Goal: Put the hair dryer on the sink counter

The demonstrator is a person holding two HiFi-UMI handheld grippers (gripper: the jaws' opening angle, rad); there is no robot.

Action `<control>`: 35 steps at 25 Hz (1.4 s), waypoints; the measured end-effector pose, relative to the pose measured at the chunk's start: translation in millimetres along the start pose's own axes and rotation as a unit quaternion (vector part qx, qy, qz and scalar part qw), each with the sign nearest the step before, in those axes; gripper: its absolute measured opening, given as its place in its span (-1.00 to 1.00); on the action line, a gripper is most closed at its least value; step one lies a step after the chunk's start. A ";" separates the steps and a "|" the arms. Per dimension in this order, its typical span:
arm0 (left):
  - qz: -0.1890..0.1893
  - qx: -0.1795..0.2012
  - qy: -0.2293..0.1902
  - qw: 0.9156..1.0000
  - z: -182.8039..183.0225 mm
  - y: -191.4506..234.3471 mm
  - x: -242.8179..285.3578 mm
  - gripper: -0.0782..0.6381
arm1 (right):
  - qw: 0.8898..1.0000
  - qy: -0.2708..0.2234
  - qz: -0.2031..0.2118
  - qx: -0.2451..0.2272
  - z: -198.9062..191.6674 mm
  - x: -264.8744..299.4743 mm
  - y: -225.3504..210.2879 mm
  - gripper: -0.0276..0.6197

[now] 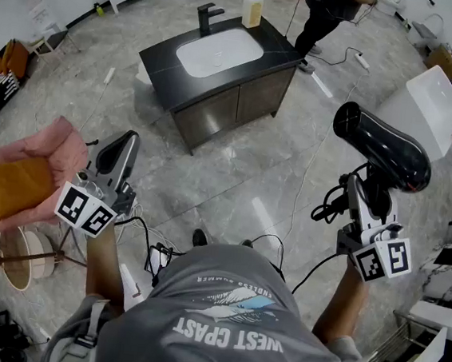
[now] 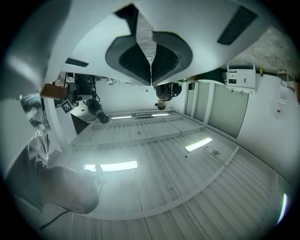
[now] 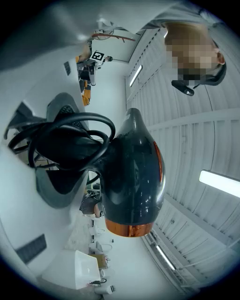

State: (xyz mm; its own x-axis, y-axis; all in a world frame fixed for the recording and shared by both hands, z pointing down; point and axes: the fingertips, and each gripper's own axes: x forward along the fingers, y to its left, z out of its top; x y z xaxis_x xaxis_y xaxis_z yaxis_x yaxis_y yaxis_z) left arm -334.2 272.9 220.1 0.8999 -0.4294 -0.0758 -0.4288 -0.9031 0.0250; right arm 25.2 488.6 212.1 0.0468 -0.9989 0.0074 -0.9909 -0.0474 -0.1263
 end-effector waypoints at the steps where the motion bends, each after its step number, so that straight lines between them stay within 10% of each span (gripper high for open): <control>1: -0.001 0.000 -0.001 1.000 1.3 2.2 -1.8 -0.73 | 1.000 -0.001 0.000 0.000 1.4 0.8 3.2 -0.18; 35: -0.064 -0.028 0.018 0.997 -30.9 73.3 -1.4 -0.73 | 0.997 0.025 -0.059 0.035 -21.5 54.8 54.4 -0.17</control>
State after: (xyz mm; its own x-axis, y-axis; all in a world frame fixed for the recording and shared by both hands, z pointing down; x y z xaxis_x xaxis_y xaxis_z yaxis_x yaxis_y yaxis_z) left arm -364.5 206.9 252.8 0.9494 -0.3106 -0.0453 -0.3070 -0.9489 0.0728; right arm -28.9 431.3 227.0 0.1546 -0.9851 0.0754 -0.9674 -0.1664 -0.1907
